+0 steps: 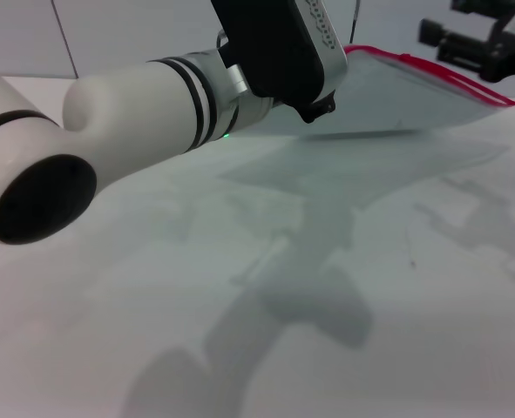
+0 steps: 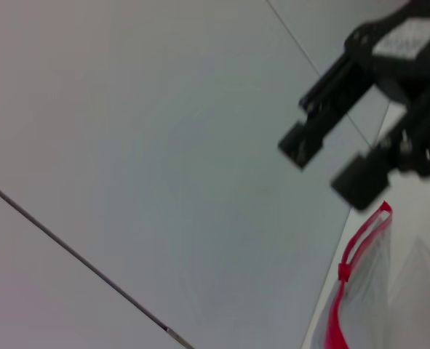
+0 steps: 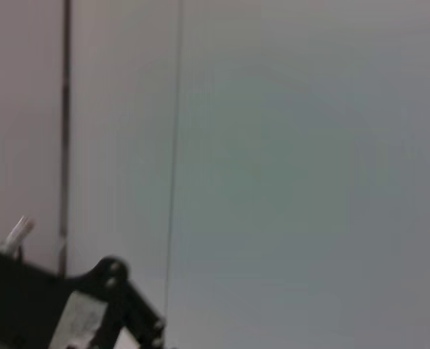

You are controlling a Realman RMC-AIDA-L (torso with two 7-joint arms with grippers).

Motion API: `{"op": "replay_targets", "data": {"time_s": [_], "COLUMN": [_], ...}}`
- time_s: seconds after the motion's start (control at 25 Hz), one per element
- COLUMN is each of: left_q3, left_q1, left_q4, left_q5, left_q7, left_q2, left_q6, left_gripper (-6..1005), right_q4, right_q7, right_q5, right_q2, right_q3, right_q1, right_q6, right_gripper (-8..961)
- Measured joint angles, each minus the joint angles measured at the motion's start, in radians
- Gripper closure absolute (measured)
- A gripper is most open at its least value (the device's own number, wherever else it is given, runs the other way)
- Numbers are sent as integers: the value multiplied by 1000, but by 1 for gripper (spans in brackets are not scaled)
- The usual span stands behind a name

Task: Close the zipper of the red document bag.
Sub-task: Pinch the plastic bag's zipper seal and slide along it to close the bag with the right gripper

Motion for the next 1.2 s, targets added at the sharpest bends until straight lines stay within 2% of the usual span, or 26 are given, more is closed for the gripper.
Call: {"op": "replay_targets", "data": {"time_s": [0.28,0.56,1.2], "left_q3": [9,10,11], "left_q1": [-1,-3,0], "left_q4": [0,-1,-8], "left_q5": [0,0,0], "left_q7": [2,2,2], "left_q2": [0,0,0], "left_q6": [13,14,14], "left_gripper": [945,946,945], "right_q4": [15,42,87], "right_q7": [-2,-10,-39], "right_q5": [-83,-90,-92], "right_q2": [0,-1,-2], "right_q3": [-36,-78,-82], "right_q1": [47,58,74], "right_q6": [-44,-95,-104], "right_gripper": [307,309,314]}}
